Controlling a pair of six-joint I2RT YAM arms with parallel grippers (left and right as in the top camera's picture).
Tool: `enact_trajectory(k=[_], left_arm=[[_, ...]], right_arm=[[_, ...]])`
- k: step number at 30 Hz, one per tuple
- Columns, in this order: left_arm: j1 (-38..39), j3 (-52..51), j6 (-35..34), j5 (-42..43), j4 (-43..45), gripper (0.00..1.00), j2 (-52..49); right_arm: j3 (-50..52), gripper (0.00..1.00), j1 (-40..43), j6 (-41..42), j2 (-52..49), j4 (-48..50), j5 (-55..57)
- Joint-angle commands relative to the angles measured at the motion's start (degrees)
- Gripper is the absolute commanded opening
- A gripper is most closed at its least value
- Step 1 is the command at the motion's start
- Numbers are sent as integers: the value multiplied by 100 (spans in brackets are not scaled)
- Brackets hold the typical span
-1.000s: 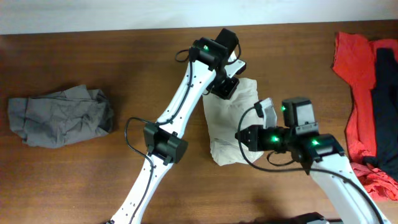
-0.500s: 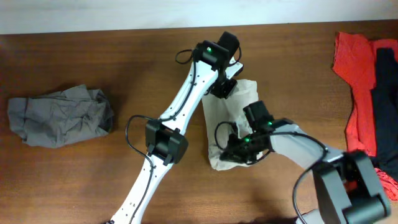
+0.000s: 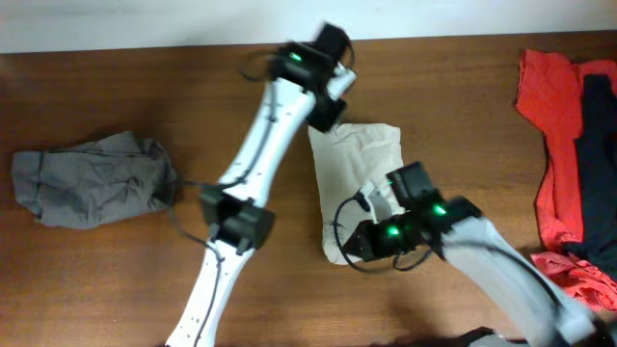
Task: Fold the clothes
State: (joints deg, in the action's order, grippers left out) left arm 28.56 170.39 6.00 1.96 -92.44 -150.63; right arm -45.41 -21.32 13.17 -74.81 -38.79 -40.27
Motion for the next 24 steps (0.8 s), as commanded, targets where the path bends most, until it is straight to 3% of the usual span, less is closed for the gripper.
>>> enact_trajectory(k=[1, 5, 13, 20, 24], left_arm=[[-192, 31, 28, -356, -170, 40, 1200], [-411, 26, 22, -459, -426, 49, 1888], [-872, -428, -59, -485, -426, 50, 3486], [-1513, -2796, -935, -1075, -424, 50, 5633], [-1663, -4575, -1250, -898, -114, 57, 6269]], right_arm=[[9, 4, -42, -393, 1036, 92, 22], [9, 5, -42, -214, 2050, 92, 568], [9, 9, -42, 131, 3086, -24, 1145], [9, 9, -42, 678, 3003, -92, 1504], [9, 22, -35, 1381, 2826, -94, 2656]])
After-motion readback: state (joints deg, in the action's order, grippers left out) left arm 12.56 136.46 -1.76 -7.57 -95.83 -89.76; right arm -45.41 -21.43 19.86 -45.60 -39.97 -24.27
